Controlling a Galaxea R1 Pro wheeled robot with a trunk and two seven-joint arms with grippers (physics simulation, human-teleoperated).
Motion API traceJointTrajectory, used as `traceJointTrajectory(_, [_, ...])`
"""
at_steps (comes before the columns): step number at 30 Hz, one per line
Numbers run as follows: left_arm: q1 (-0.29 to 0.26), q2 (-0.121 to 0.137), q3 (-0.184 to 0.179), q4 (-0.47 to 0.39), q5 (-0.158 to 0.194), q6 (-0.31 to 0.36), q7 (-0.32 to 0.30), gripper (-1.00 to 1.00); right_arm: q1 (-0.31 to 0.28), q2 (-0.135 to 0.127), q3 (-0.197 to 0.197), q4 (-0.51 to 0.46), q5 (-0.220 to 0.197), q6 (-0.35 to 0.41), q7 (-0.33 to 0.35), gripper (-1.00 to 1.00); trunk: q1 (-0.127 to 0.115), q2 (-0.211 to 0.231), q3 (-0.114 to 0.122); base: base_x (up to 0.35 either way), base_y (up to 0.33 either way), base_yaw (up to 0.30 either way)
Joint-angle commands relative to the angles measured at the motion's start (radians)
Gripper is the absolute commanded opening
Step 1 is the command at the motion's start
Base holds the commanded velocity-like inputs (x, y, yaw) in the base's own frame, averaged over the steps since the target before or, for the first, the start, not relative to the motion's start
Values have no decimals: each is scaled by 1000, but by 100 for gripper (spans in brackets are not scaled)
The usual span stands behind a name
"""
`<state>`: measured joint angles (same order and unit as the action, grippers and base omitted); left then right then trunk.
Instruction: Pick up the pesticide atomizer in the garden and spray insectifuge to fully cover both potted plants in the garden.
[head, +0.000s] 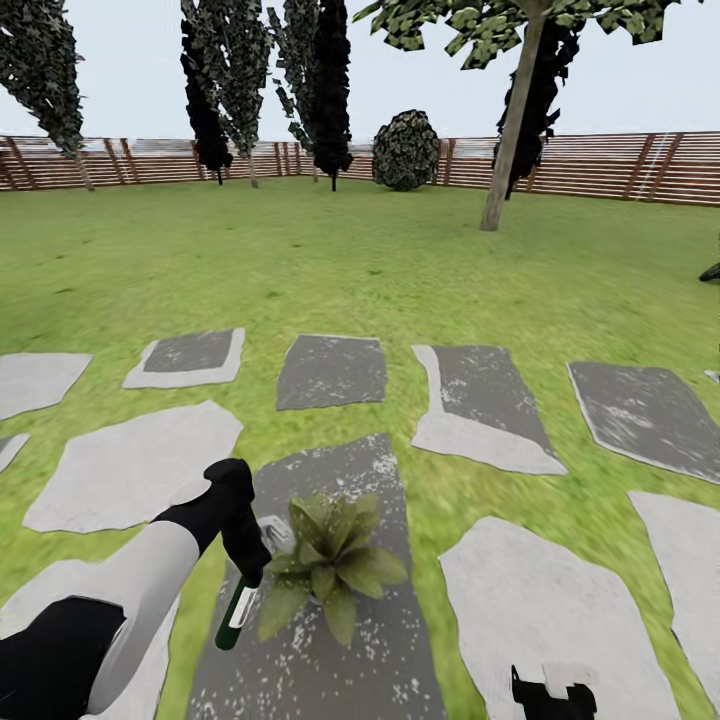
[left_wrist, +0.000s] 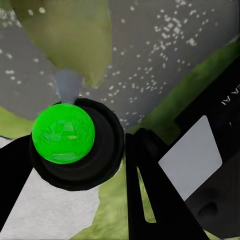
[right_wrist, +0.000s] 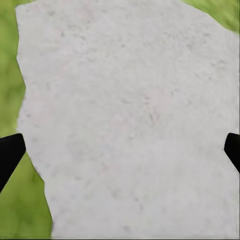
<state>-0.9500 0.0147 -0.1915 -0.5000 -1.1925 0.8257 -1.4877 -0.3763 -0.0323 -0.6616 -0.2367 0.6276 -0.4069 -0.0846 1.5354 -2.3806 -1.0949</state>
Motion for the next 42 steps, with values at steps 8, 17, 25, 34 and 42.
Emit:
traceJointTrajectory(8, [0, 2, -5, -1, -7, 12, -9, -100, -1, 0, -6, 2, 11, -4, -4, 100, -1, 0, -1, -219, -184, 223])
traceJointTrajectory(17, [24, 22, 5, 15, 2, 10, 71, -100, -1, -1, -6, 2, 11, -5, -4, 100, -1, 0, -1, -18, -13, 163])
traceJointTrajectory(25, [78, 21, 52, 16, 11, 13, 131, -100, -1, -1, -6, 2, 11, -5, -4, 100, -1, 0, -1, 0, 0, 1])
traceJointTrajectory(34, [149, 20, 171, 7, 116, 12, 303, -100, -1, -1, -6, 0, 11, -5, -4, 100, -1, 0, -2, 0, 0, 56])
traceJointTrajectory(42, [152, 22, 179, 19, 123, 10, 313, -100, -1, -1, -6, 0, 11, -5, -4, 100, -1, 0, -4, 21, -5, 198])
